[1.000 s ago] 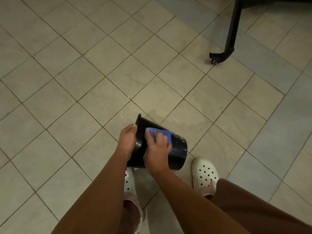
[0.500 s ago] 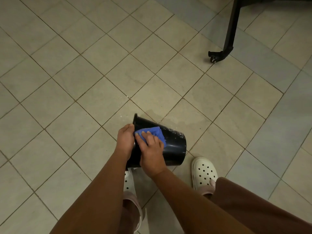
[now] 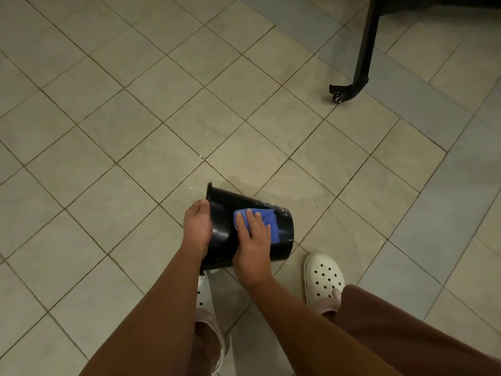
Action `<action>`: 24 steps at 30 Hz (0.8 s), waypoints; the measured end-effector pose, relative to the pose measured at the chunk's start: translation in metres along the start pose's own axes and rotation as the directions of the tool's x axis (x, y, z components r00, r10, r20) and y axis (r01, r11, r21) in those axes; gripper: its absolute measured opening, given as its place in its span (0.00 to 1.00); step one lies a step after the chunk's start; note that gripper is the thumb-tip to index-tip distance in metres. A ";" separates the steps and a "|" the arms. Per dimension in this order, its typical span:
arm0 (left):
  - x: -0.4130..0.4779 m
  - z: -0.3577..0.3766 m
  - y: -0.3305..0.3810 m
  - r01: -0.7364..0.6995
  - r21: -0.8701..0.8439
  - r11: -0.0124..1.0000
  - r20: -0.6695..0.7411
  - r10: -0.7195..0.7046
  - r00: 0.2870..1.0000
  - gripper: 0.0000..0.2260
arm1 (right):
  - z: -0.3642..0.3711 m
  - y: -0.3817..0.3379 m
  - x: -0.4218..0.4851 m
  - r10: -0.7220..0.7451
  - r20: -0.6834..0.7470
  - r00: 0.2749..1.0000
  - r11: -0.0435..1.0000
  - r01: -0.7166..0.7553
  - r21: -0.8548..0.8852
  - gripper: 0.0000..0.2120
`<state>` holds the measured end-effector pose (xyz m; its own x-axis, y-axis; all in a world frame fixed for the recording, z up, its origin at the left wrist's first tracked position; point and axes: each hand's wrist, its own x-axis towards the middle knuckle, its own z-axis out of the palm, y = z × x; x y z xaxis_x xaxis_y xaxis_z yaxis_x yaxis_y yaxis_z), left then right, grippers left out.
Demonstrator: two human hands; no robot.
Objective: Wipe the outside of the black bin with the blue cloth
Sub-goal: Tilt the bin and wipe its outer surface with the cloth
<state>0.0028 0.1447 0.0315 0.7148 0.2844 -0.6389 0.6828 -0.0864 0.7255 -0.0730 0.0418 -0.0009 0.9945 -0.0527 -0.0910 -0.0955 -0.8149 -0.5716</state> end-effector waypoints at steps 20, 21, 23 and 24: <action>-0.003 0.000 -0.002 -0.079 0.047 0.996 -0.035 0.080 0.996 0.13 | -0.020 0.017 0.039 0.037 0.174 0.984 0.999 -0.037 -0.003 0.34; -0.004 0.000 -0.002 -0.069 0.045 0.997 -0.036 0.071 0.997 0.13 | -0.022 0.025 0.044 0.057 0.155 0.986 0.998 -0.055 -0.016 0.33; -0.003 0.000 -0.002 -0.059 0.048 0.997 -0.039 0.061 0.997 0.14 | -0.026 0.038 0.043 0.203 0.088 0.975 0.979 -0.205 0.005 0.32; -0.002 0.000 -0.003 -0.059 0.049 0.997 -0.041 0.061 0.997 0.14 | -0.027 0.039 0.039 0.297 0.057 0.953 0.953 -0.300 0.037 0.32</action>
<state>-0.0006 0.1442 0.0312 0.7480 0.3174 -0.5828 0.6464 -0.1495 0.7482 -0.0363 -0.0079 -0.0053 0.9169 -0.2598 -0.3030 -0.3906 -0.7400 -0.5476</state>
